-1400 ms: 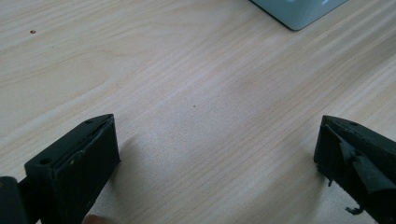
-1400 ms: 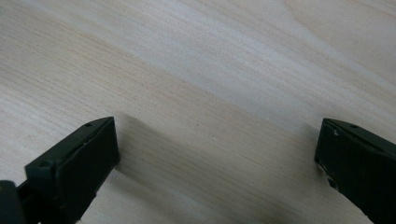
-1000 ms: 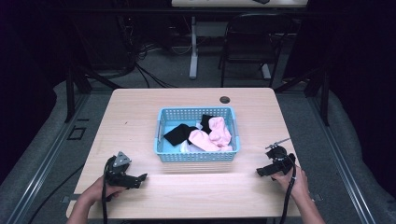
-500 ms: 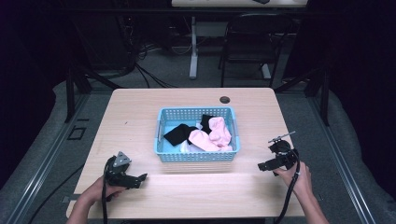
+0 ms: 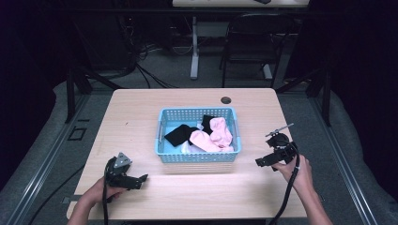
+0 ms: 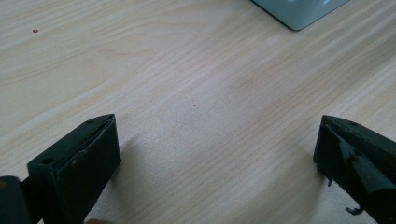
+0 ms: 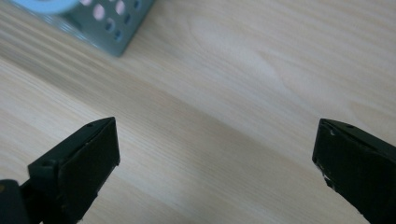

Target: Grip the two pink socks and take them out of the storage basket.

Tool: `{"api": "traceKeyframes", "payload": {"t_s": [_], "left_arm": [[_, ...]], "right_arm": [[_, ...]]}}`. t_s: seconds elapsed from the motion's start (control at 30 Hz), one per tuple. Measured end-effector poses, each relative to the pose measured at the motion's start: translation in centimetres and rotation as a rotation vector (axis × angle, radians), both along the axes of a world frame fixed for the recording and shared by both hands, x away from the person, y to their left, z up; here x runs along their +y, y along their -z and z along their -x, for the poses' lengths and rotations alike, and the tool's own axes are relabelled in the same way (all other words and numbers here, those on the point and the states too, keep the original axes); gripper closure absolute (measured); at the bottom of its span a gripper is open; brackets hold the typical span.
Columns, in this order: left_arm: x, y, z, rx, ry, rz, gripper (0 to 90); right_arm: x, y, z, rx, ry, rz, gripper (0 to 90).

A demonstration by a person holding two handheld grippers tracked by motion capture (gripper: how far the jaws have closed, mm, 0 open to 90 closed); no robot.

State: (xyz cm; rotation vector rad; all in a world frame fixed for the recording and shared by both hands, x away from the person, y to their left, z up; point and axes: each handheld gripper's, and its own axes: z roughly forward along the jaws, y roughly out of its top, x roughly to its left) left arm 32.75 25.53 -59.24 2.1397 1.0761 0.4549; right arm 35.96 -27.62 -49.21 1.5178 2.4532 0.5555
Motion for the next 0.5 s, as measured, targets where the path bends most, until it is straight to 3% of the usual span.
{"api": "traceKeyframes", "payload": {"t_s": [0.5], "left_arm": [[0.0,0.0,0.0,0.0,-0.004,0.001,0.3]], "right_arm": [[3.0,-4.7,-1.2,-0.054,-0.085,-0.007,0.0]]}}
